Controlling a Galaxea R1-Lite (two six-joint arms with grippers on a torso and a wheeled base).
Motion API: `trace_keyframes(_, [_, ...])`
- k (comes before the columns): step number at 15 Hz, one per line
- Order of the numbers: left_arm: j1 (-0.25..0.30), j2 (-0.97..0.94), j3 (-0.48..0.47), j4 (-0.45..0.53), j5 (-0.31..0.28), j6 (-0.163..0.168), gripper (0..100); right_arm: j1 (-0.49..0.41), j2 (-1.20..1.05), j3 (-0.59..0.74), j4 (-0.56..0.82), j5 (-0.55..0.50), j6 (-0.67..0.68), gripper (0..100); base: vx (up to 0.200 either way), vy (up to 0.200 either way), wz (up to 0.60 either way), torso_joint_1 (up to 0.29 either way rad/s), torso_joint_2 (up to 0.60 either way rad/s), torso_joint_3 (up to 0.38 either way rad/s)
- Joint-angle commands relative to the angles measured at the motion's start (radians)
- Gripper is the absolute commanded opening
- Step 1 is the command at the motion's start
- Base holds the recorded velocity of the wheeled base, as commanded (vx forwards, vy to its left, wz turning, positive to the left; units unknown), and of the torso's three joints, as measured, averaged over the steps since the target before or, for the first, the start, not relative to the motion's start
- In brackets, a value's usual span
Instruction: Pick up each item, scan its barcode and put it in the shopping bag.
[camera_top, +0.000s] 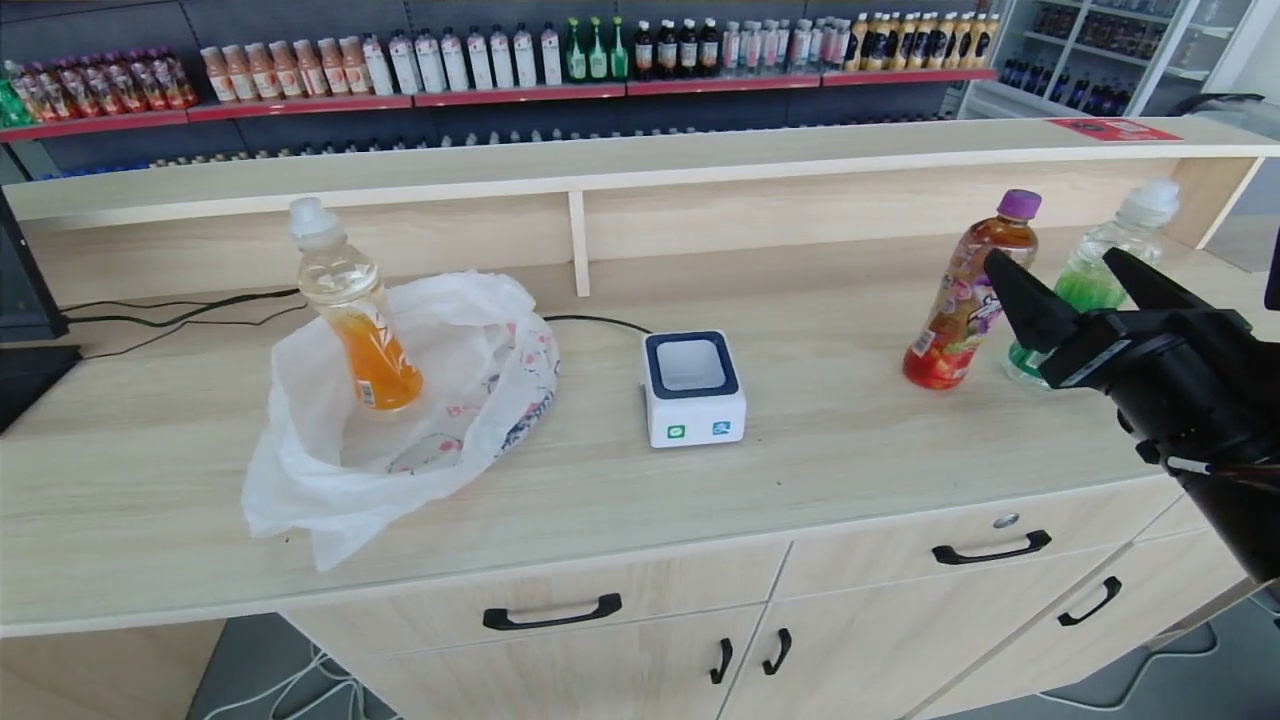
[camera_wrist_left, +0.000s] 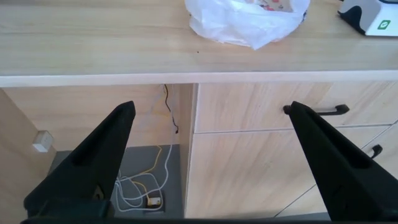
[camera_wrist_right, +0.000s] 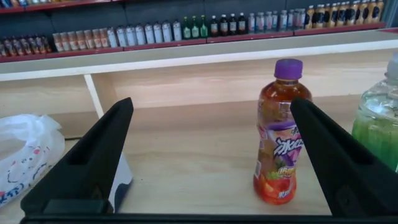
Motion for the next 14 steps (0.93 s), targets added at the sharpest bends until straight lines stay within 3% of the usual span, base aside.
trace_keyframes(1, [0.001,0.000,-0.002,0.000,0.000,0.000,100,0.001,-0.001,0.002,-0.001,0.000,-0.001,100,0.000,-0.200,0.00,0.007,0.00,0.012])
trace_keyframes(6, [0.001,0.000,0.000,0.000,0.001,0.000,100,0.008,0.001,0.011,-0.001,0.000,-0.001,100,0.000,-0.200,0.00,0.000,0.01,0.000])
trace_keyframes(10, [0.001,0.000,0.000,0.000,0.000,0.000,100,0.011,-0.008,0.023,-0.001,-0.001,-0.003,100,0.000,-0.200,0.60,0.002,0.00,0.004])
trace_keyframes(14, [0.001,0.000,0.000,0.000,0.000,0.002,100,0.018,-0.030,0.048,-0.001,0.000,-0.015,100,0.000,-0.150,0.00,0.003,0.00,0.002])
